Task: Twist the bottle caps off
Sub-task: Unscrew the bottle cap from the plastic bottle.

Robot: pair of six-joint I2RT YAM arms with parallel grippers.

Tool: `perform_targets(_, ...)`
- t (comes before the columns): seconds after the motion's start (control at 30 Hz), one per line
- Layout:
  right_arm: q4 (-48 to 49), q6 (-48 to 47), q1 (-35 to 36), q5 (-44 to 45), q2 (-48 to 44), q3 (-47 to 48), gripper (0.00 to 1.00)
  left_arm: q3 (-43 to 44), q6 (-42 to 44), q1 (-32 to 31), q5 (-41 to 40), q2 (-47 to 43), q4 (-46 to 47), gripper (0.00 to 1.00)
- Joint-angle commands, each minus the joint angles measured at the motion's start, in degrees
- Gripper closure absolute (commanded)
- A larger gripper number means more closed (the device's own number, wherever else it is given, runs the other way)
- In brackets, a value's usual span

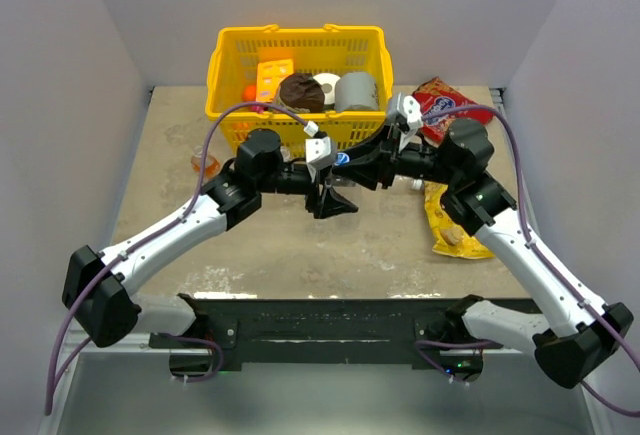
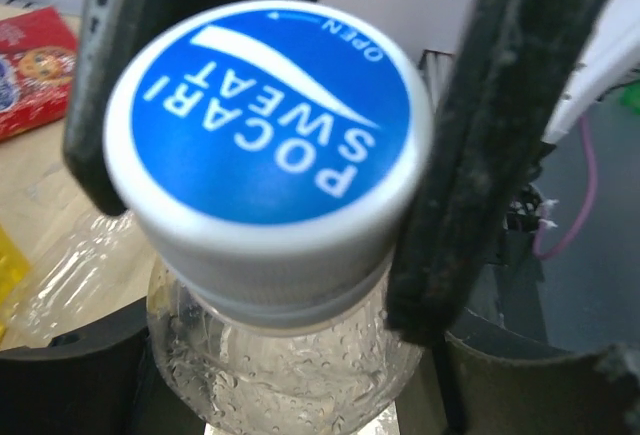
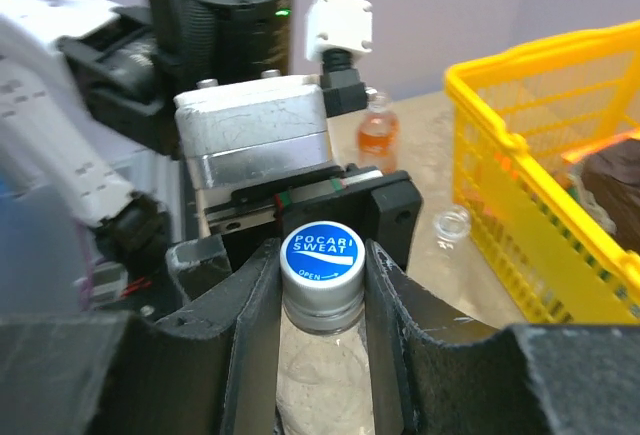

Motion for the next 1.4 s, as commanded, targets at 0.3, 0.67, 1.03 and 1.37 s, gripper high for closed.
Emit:
perform_targets(0.3, 8.5, 9.3, -4.2, -39.2, 4.6, 7.4, 1.00, 1.6, -1.1, -1.8, 27.5, 1.5, 6.6, 0.75)
perform_targets(0.67, 7.5, 10.3, -5.0, -42.9, 5.5, 13.7, 1.00, 1.8, -1.3, -2.4, 28.6, 3.4, 6.2, 0.75)
perform_targets(1.03, -3.6, 1.8, -5.2, -23.3, 0.1, 9.3, 0.29, 0.8, -0.1, -1.2, 9.2, -0.3, 5.1, 0.76)
perform_targets(1.37, -6.6, -0.2, -4.5, -0.5, -5.2, 4.4, 0.29, 0.2, -1.1, -1.1, -5.1, -1.1, 4.2, 0.76)
